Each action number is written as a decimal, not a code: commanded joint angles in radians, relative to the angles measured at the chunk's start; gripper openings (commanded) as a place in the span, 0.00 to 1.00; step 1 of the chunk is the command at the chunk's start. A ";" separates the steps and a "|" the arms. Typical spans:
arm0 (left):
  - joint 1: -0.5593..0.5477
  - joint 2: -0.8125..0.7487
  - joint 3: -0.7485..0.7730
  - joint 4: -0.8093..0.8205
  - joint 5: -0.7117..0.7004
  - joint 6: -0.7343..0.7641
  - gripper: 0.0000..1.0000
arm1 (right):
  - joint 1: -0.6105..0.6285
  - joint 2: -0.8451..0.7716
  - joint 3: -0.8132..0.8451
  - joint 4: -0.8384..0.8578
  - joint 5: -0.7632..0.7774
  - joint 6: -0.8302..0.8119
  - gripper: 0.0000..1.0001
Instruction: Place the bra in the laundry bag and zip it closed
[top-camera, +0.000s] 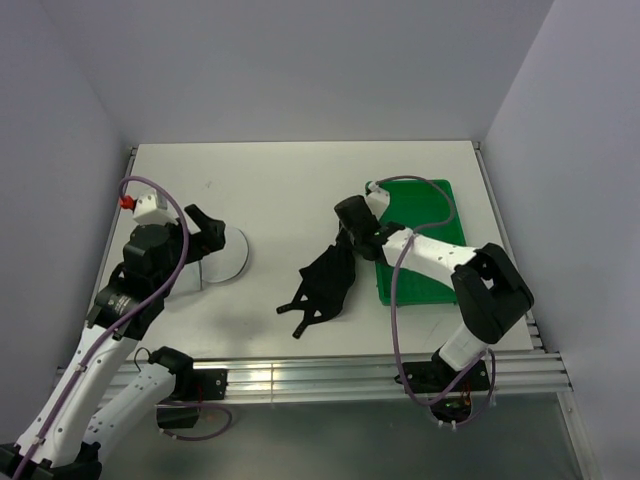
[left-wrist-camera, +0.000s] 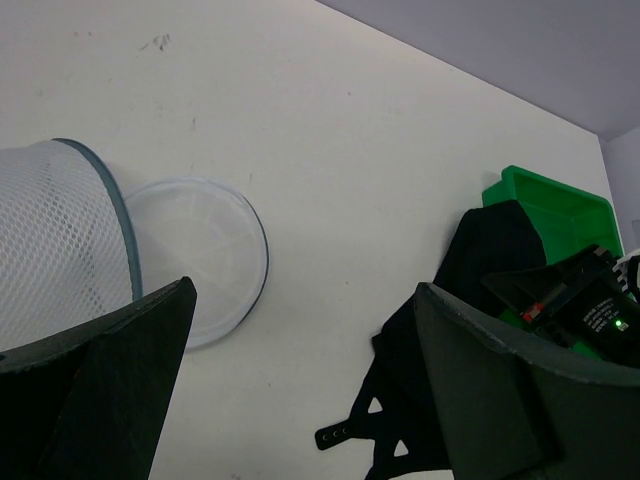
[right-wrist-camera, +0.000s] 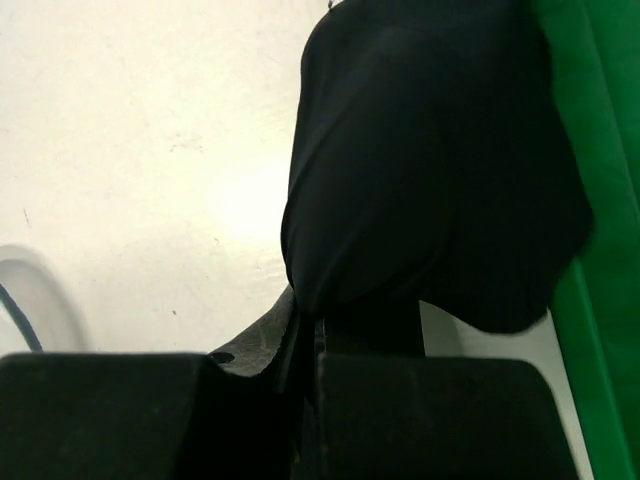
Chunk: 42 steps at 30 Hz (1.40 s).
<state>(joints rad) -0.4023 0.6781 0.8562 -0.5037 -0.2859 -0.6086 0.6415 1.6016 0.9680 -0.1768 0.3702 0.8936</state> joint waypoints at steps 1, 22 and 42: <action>0.006 0.001 -0.003 0.045 0.027 0.023 0.99 | 0.024 -0.012 0.003 0.065 0.097 -0.059 0.00; 0.006 0.023 -0.016 0.030 0.152 -0.002 0.99 | 0.440 -0.195 -0.302 0.316 0.519 -0.402 0.34; 0.006 0.051 -0.019 0.039 0.154 0.006 0.99 | 0.779 -0.095 -0.161 0.025 0.690 -0.472 0.74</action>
<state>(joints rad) -0.4004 0.7303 0.8379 -0.4915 -0.1356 -0.6128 1.4109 1.5974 0.7799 -0.1051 1.0046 0.4133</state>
